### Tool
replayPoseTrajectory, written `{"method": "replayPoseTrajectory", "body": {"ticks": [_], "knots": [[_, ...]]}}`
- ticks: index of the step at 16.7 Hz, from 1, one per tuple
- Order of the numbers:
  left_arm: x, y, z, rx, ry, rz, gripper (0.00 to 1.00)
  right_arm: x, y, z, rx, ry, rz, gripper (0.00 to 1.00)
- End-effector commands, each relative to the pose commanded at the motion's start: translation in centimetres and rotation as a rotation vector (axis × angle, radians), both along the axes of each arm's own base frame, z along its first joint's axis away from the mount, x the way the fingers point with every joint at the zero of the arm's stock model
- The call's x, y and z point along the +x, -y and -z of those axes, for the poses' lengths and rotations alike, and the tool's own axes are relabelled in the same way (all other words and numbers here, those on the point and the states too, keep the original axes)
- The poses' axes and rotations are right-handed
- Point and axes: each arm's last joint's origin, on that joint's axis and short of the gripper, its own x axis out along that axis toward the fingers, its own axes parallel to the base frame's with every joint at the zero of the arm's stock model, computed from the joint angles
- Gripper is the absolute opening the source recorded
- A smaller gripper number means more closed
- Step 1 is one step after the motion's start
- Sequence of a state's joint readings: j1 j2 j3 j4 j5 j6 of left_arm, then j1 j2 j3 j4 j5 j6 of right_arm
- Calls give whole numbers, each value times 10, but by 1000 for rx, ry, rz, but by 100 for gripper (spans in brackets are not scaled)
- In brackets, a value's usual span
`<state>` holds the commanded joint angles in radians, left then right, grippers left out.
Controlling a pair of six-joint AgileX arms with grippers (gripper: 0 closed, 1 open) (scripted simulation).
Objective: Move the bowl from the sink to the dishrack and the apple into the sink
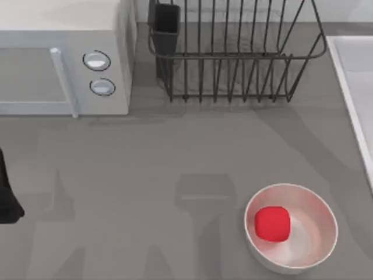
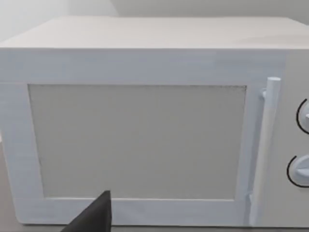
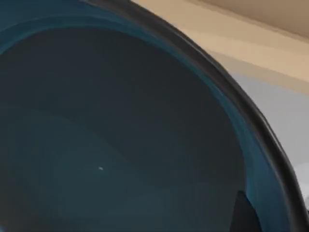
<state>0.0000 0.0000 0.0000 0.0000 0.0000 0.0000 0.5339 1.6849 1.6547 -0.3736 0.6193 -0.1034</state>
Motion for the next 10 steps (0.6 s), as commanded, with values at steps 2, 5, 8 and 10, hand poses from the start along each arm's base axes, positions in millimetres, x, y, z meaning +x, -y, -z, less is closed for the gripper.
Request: {"method": "replayPoseTrajectory", "body": {"ticks": [2, 5, 8, 10], "knots": [[0, 0, 0, 0, 0, 0, 100, -21, -39, -12, 115, 140, -32, 0], [0, 0, 0, 0, 0, 0, 100, -47, -69, -31, 264, 281, -46, 0], [0, 0, 0, 0, 0, 0, 100, -59, -77, -41, 332, 337, -43, 0], [0, 0, 0, 0, 0, 0, 100, -59, -77, -41, 332, 337, -43, 0]]}}
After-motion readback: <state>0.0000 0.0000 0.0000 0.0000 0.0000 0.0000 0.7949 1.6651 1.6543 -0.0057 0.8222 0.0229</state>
